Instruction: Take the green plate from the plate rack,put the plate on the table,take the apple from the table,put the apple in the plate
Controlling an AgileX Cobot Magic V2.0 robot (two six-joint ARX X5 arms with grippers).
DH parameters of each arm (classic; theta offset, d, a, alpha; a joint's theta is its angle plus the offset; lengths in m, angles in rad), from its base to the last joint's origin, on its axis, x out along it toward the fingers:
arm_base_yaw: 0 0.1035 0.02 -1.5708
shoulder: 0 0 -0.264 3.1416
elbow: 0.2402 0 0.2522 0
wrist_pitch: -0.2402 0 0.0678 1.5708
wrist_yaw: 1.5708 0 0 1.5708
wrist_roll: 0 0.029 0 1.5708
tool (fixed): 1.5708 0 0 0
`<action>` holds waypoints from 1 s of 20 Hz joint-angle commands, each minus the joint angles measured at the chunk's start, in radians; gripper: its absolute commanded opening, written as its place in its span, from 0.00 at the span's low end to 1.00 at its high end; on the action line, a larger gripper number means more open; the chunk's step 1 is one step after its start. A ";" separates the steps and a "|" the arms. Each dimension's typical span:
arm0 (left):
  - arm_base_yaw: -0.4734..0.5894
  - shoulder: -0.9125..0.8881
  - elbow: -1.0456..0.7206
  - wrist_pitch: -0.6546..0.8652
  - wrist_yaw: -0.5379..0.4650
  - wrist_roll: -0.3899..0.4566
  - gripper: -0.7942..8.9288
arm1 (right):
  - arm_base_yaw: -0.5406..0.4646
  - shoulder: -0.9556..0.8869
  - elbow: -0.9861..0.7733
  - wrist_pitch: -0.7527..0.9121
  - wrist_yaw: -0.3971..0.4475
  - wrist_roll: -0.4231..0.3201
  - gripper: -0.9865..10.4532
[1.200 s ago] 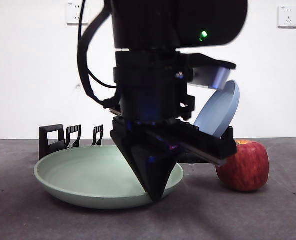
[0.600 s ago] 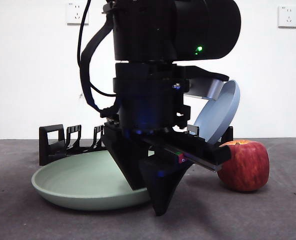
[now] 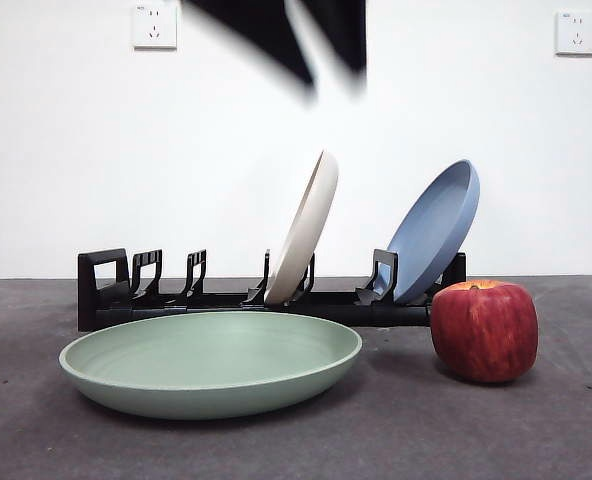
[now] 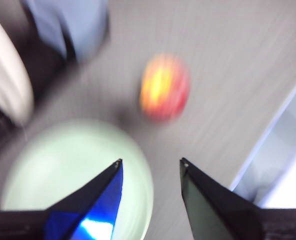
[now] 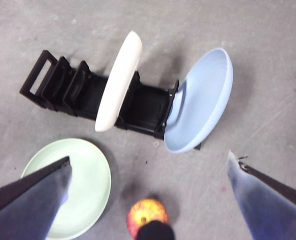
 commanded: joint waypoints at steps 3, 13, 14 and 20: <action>-0.004 -0.251 0.126 -0.053 0.093 -0.002 0.28 | 0.000 0.006 -0.010 -0.108 0.003 -0.019 0.66; -0.001 -0.574 0.305 -0.370 -0.036 0.043 0.28 | 0.101 -0.179 -0.309 -0.099 0.103 0.044 0.66; -0.001 -0.595 0.307 -0.392 -0.056 0.042 0.28 | 0.125 -0.221 -0.377 -0.080 0.127 0.074 0.66; -0.002 -0.645 0.307 -0.541 -0.176 -0.007 0.28 | 0.258 -0.430 -0.764 0.051 0.212 0.248 0.66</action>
